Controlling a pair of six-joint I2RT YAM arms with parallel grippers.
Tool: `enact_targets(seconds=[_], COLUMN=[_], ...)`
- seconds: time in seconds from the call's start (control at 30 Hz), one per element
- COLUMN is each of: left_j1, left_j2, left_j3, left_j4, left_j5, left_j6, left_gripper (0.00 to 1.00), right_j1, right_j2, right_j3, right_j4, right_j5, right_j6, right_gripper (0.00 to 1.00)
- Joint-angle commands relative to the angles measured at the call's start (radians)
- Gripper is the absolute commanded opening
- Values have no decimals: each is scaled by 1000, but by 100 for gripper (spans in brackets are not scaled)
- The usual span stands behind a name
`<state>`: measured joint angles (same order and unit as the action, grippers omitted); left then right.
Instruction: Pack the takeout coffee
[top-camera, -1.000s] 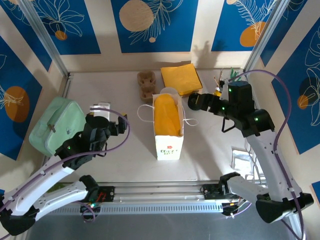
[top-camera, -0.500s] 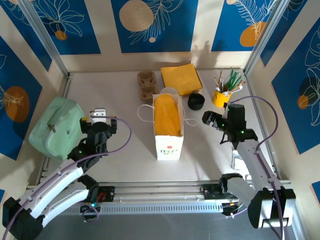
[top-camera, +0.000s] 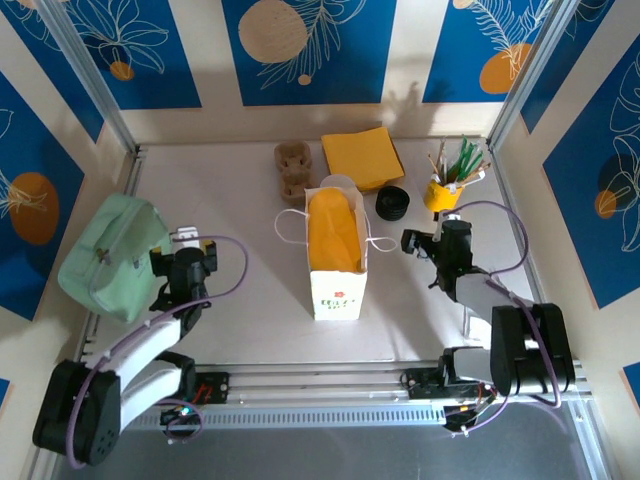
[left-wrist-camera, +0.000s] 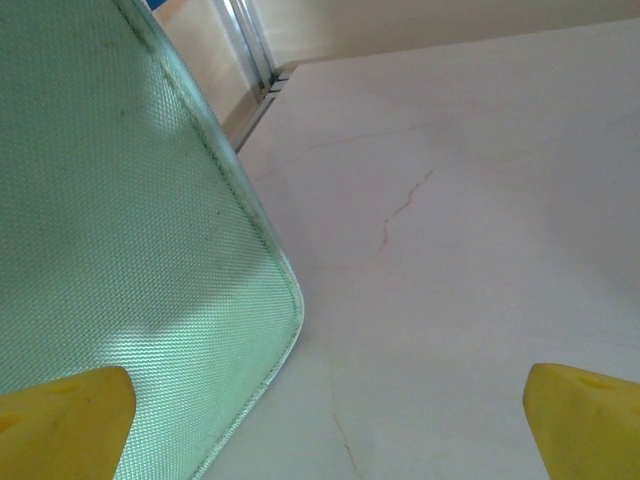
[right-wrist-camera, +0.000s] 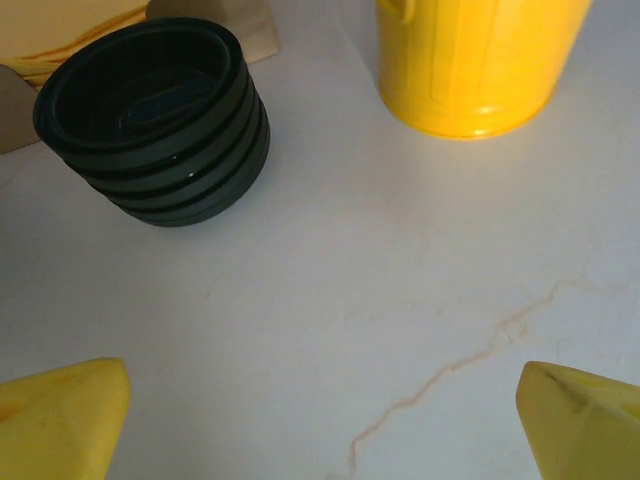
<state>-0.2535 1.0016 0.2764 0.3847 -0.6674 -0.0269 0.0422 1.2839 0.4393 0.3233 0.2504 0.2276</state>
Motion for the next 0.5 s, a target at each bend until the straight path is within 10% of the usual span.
enact_targets(seconds=[0.0,0.47], left_j1=[69,202], left_j2=[68,422], left_j3=[-30,-21], left_j4=[181,643], left_j5=[126,504], left_j6=[18,6], left_gripper=[99,99], right_j1=[8,-27], right_j2=[22,231], right_j3=[-27,-52], right_j4=[227,533], right_j5=[-9,-87], right_j6=[-79,-113], right_gripper=[99,99])
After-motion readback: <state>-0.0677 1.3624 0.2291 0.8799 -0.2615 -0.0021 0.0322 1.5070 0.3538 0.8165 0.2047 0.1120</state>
